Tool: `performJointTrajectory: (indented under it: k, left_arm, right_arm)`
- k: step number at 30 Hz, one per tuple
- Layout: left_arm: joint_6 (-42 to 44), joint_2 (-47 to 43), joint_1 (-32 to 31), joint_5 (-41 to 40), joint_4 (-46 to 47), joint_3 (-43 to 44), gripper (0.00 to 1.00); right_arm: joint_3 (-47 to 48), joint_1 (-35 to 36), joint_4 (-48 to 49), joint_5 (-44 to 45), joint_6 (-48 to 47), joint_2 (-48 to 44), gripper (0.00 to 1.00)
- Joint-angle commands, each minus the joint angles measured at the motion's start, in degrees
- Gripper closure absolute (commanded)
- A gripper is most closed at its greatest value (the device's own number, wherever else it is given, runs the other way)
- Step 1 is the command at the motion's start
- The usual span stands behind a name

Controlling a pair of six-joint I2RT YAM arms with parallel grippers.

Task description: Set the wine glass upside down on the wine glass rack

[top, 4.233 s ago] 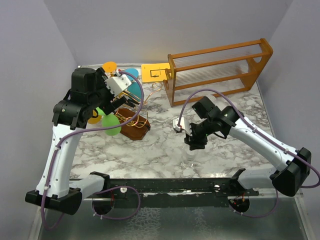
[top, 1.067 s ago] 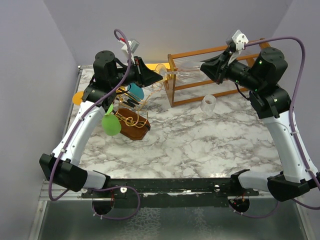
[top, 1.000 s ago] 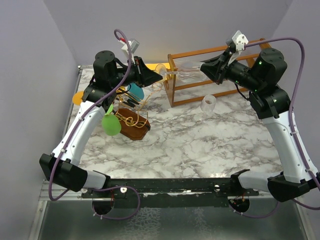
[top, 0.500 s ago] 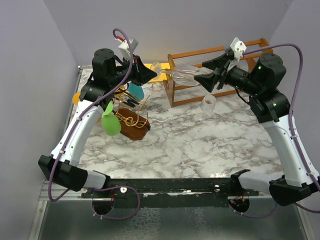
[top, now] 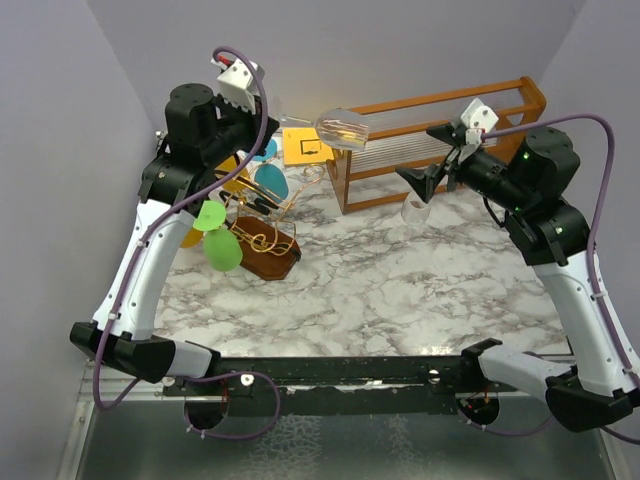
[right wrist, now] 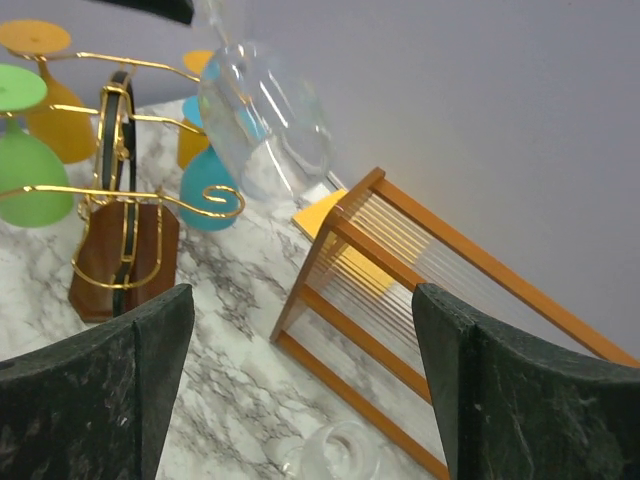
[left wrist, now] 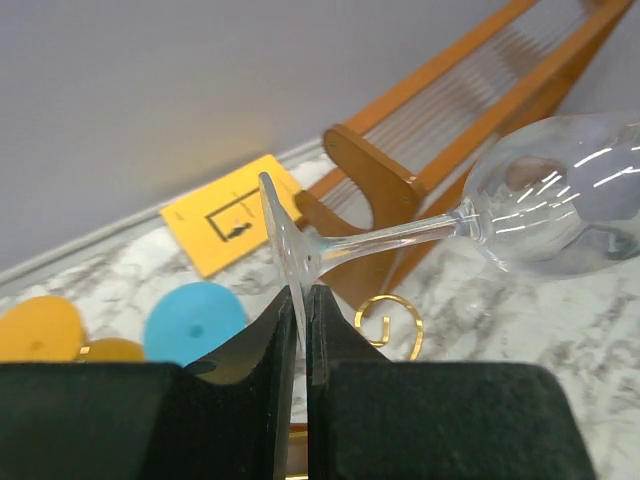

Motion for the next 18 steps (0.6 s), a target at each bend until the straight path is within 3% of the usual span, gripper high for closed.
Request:
performJointTrajectory:
  k: [1,7,18]
  left_arm:
    - [9.8,-2.19,0.21,-13.17,-0.76,5.36,1.0]
    - [20.28,-3.49,0.22,-26.92,-1.1,7.27,1.0]
    - [30.59,-0.1,-1.87,-35.46,4.22,7.45,1.0]
  right_arm:
    - [-3.21,-0.27,-3.47,1.67,-8.76,-0.96,0.09]
    - [-12.16,-0.25,-1.82,-0.76,-14.75,-2.78,0.06]
    - [-23.38,-0.26,3.7,-12.95,-10.35,-5.5,0.05]
